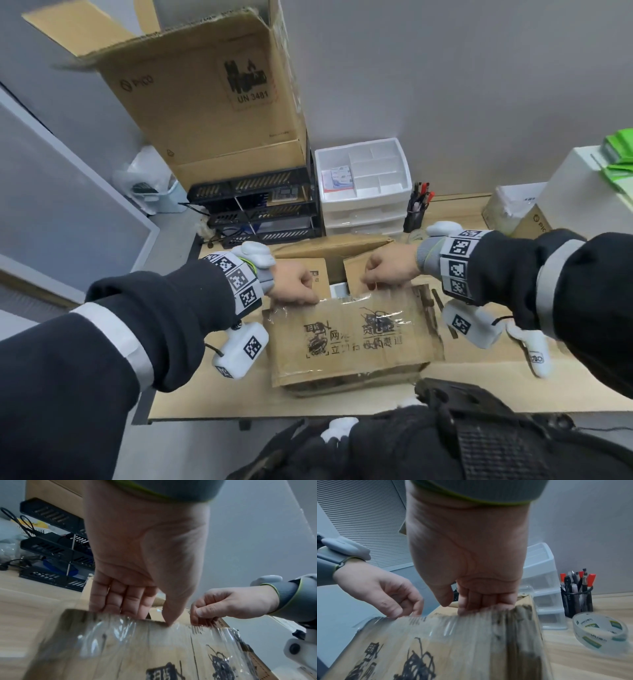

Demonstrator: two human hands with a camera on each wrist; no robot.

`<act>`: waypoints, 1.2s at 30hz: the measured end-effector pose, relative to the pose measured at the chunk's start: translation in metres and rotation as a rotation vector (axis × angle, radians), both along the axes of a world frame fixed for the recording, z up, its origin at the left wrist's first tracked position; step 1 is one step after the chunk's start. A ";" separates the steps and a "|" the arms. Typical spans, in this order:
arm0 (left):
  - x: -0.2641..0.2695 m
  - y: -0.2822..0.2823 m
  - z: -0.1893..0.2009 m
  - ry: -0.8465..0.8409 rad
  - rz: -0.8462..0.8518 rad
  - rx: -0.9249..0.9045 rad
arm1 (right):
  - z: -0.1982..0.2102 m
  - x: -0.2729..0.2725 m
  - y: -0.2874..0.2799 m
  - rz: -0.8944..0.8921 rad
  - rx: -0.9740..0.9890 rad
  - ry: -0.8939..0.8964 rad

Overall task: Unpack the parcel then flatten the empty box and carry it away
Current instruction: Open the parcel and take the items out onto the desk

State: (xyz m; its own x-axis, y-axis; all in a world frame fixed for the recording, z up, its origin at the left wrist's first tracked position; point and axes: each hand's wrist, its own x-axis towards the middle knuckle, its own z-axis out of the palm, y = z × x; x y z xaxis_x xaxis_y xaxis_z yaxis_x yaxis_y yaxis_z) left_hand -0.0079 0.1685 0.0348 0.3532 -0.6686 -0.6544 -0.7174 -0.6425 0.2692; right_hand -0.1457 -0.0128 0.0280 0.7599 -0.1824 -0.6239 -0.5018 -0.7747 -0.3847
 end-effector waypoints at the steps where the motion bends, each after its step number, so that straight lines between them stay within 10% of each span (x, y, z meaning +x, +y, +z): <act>1: -0.001 -0.001 0.005 0.035 0.009 0.025 | 0.005 -0.002 -0.001 -0.006 0.013 0.020; 22: -0.039 0.002 0.042 -0.023 -0.314 0.317 | 0.034 -0.022 0.002 0.171 0.170 0.221; 36: -0.071 -0.004 -0.019 0.079 -0.467 0.385 | -0.024 -0.003 0.029 0.132 0.320 0.313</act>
